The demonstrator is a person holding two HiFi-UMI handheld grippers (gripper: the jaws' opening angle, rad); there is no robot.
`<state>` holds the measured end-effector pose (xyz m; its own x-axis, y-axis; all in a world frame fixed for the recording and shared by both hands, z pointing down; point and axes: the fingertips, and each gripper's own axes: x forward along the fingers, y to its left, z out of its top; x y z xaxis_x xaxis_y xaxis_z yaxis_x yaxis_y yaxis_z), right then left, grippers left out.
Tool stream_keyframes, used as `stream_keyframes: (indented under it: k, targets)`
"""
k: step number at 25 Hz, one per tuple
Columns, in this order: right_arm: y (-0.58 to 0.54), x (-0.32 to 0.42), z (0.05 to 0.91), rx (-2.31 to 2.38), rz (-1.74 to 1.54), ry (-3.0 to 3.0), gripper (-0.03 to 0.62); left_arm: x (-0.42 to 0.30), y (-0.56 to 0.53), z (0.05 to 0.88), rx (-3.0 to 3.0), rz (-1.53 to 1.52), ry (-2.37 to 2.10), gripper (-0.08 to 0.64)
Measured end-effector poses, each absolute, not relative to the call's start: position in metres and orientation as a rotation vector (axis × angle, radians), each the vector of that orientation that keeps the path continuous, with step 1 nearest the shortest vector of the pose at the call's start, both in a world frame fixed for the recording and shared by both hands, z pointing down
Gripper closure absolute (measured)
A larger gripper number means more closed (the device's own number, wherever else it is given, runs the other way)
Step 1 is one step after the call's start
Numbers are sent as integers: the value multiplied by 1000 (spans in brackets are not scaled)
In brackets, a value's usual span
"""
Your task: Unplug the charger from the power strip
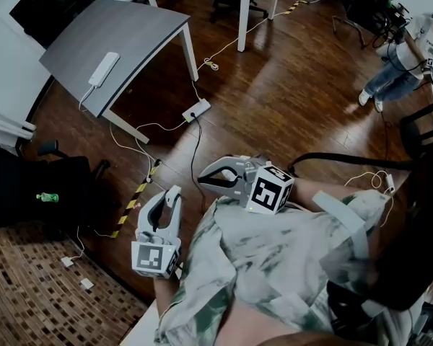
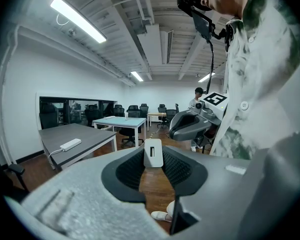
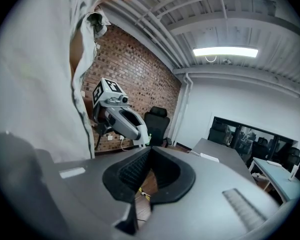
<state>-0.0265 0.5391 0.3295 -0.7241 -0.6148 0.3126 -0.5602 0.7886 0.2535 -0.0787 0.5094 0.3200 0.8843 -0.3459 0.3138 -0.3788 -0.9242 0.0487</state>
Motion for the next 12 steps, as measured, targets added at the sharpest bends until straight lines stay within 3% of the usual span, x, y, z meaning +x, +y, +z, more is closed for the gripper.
stream_keyframes:
  k: [12]
  targets:
    - [534, -32, 344, 846, -179, -2586, 589, -78, 504, 329, 2931, 482, -544, 452]
